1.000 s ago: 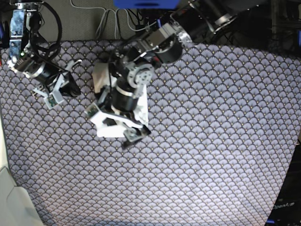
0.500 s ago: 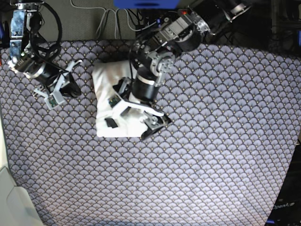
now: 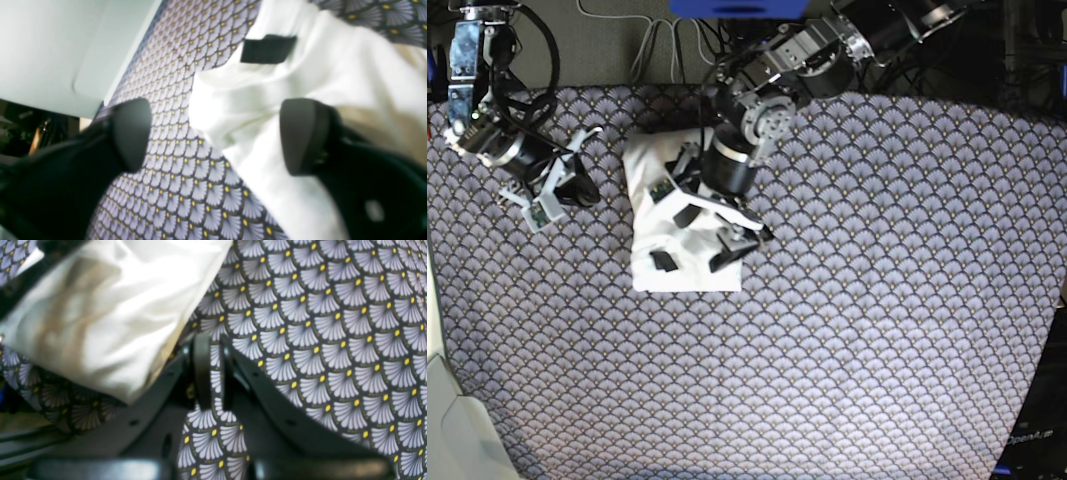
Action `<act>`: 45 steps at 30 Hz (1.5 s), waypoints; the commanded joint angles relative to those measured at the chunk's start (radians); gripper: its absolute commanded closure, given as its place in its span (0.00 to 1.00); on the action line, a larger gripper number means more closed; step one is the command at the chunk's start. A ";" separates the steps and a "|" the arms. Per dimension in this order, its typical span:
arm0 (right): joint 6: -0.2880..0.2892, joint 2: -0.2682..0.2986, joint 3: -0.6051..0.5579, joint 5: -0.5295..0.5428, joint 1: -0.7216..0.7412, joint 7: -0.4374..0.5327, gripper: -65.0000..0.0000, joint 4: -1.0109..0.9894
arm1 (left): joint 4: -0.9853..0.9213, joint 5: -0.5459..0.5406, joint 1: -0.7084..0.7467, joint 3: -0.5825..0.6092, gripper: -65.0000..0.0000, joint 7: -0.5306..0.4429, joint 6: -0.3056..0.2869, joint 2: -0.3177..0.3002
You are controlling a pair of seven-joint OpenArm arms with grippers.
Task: Fold the T-shirt properly
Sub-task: 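Press the folded bundle flat with the left gripper and release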
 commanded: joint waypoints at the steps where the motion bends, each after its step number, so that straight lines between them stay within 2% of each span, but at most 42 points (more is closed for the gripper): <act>1: 0.003 0.012 0.006 0.017 0.009 0.023 0.95 0.015 | 0.004 0.018 -0.028 0.002 0.37 -0.021 0.016 0.016; 5: 0.003 0.012 0.009 0.017 0.009 0.023 0.95 0.015 | -0.038 0.018 -0.059 0.000 0.80 -0.023 0.021 0.022; 6: 0.003 0.012 0.010 0.017 0.009 0.023 0.95 0.015 | -0.048 0.018 -0.068 0.000 0.89 -0.023 0.019 0.023; 7: 0.003 0.012 0.010 0.017 0.009 0.023 0.95 0.015 | -0.059 0.018 -0.079 0.000 0.93 -0.023 0.019 0.028; 17: 0.003 0.013 0.010 0.017 0.009 0.023 0.95 0.015 | -0.217 0.018 -0.134 0.000 0.93 -0.024 0.018 0.073; 23: 0.003 0.016 0.010 0.017 0.009 0.023 0.95 0.015 | -0.357 0.018 -0.162 -0.009 0.93 -0.171 0.024 0.092; 30: 0.003 0.015 0.012 0.019 0.001 0.023 0.95 0.024 | -0.438 0.018 -0.163 -0.030 0.93 -0.191 0.024 0.132; 33: 0.003 0.010 0.012 0.020 0.000 0.023 0.95 0.037 | -0.368 0.018 -0.156 -0.098 0.93 -0.193 0.024 0.134; 37: 0.003 -0.021 0.010 0.020 -0.017 0.023 0.95 0.093 | -0.188 0.015 -0.123 -0.222 0.93 -0.193 0.024 0.132; 40: 0.003 -0.051 0.006 0.020 -0.020 0.018 0.95 0.130 | -0.068 -0.013 -0.099 -0.273 0.93 -0.188 0.024 0.126; 45: 0.003 -0.134 -0.005 0.022 -0.057 0.021 0.95 0.150 | 0.001 -0.018 -0.034 -0.343 0.93 -0.185 0.024 0.065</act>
